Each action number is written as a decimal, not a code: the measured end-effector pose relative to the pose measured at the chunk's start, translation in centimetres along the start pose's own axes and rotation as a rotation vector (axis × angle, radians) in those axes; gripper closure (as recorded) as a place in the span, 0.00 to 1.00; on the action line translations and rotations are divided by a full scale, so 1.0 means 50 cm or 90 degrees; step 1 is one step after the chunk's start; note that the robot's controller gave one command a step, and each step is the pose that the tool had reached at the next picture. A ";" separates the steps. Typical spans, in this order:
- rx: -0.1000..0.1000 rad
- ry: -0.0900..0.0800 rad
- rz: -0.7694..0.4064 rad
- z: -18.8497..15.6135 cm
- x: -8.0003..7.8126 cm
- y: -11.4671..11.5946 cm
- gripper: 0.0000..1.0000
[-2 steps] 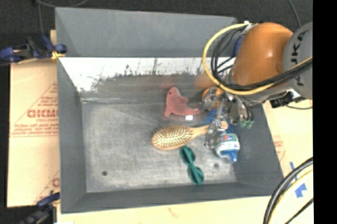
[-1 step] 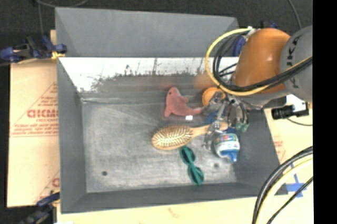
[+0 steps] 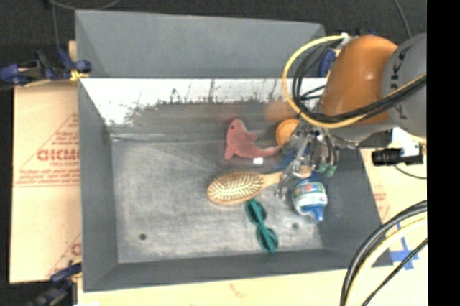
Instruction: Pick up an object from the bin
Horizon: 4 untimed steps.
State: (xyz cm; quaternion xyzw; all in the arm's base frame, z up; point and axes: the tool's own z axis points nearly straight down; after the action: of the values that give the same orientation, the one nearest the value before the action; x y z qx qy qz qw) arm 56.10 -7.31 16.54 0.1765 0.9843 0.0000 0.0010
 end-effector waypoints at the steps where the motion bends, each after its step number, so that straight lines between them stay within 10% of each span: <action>1: 0.001 -0.002 -0.017 0.021 -0.021 0.032 0.00; 2: 0.000 -0.001 0.026 0.183 -0.099 0.114 1.00; 4: -0.003 0.000 0.042 0.184 -0.115 0.105 1.00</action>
Offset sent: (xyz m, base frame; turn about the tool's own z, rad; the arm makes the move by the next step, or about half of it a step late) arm 0.0640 0.0378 -0.0954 0.0422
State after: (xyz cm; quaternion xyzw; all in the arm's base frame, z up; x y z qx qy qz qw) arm 63.34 -4.37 7.37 0.2087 0.9780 0.0020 0.0014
